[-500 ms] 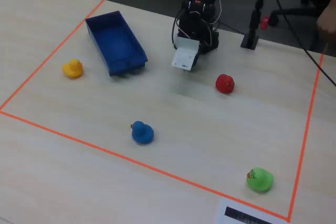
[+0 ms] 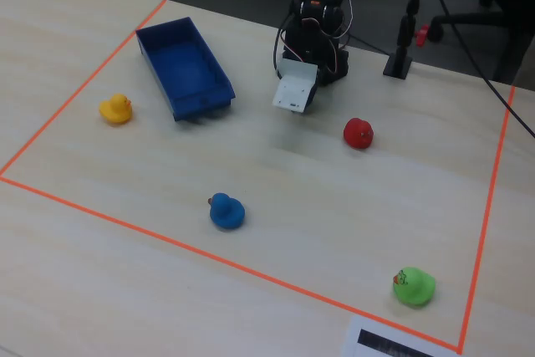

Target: Grasp yellow duck and put it into box.

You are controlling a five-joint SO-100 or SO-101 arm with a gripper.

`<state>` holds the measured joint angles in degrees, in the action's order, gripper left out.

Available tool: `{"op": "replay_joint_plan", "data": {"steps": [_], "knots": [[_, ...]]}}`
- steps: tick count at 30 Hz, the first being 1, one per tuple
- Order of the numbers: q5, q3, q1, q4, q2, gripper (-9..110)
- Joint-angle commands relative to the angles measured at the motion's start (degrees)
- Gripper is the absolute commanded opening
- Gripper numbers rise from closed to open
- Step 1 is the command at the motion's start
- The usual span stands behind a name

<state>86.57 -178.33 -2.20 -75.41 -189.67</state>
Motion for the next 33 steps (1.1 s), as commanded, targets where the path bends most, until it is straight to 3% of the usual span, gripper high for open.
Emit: {"op": "replay_joint_plan", "data": {"steps": [1, 33], "knots": [[0.0, 0.1, -0.2, -1.0, -0.1, 2], [0.1, 0.1, 1.5, -1.0, -0.1, 2]]}}
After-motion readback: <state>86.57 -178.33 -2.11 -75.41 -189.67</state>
